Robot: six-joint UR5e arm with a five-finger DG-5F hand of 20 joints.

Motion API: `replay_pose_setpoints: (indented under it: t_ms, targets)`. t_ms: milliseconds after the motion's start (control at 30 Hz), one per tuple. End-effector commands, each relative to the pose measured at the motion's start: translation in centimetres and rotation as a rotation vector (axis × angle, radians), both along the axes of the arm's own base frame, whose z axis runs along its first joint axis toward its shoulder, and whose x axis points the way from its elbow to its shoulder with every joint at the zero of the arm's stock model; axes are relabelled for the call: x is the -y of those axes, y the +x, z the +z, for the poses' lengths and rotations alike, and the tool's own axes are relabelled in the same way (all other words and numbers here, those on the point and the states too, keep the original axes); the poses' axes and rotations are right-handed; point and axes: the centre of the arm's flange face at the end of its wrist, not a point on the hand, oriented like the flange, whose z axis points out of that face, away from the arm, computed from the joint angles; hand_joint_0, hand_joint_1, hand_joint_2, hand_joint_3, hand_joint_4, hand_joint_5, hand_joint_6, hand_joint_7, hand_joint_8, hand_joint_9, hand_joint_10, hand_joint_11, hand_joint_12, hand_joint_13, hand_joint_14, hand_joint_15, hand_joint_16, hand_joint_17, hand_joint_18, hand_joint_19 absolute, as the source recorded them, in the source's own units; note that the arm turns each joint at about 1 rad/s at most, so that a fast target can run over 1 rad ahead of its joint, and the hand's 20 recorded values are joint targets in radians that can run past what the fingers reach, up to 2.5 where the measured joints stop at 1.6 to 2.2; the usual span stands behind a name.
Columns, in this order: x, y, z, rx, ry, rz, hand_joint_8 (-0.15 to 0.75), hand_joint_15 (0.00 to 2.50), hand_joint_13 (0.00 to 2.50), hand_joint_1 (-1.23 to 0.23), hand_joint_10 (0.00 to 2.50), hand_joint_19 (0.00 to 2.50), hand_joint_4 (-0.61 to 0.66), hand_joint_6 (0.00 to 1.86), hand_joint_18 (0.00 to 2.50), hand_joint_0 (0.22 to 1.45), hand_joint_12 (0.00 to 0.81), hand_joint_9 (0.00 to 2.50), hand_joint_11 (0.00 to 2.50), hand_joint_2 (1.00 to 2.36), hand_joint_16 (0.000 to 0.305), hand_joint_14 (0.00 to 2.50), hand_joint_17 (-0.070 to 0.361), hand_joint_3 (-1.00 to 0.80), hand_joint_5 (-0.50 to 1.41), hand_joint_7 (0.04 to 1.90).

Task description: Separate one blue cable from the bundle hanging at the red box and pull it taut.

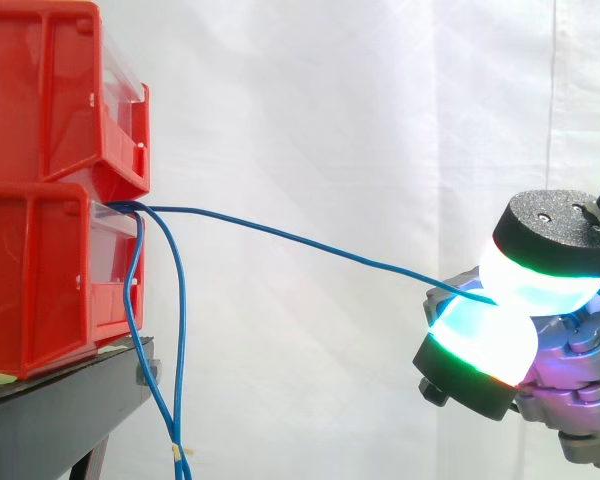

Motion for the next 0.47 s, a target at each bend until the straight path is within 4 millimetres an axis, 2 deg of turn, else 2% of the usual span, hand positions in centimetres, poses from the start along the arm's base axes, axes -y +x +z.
replay_pose_setpoints:
  t_ms: [0, 433]
  targets:
    - [0.01, -0.03, -0.04, -0.001, 0.000, 0.000, 0.374, 1.76, 0.76, -0.72, 2.50, 2.19, -0.14, 0.92, 1.57, 0.67, 0.397, 0.84, 1.85, 1.01, 0.040, 2.50, 0.091, 0.11, -0.16, 1.13]
    - [0.01, -0.04, -0.05, -0.002, -0.001, 0.000, 0.383, 1.77, 0.77, -0.73, 2.50, 2.14, -0.13, 0.92, 1.59, 0.67, 0.412, 0.87, 1.89, 1.01, 0.043, 2.50, 0.097, 0.11, -0.15, 1.15]
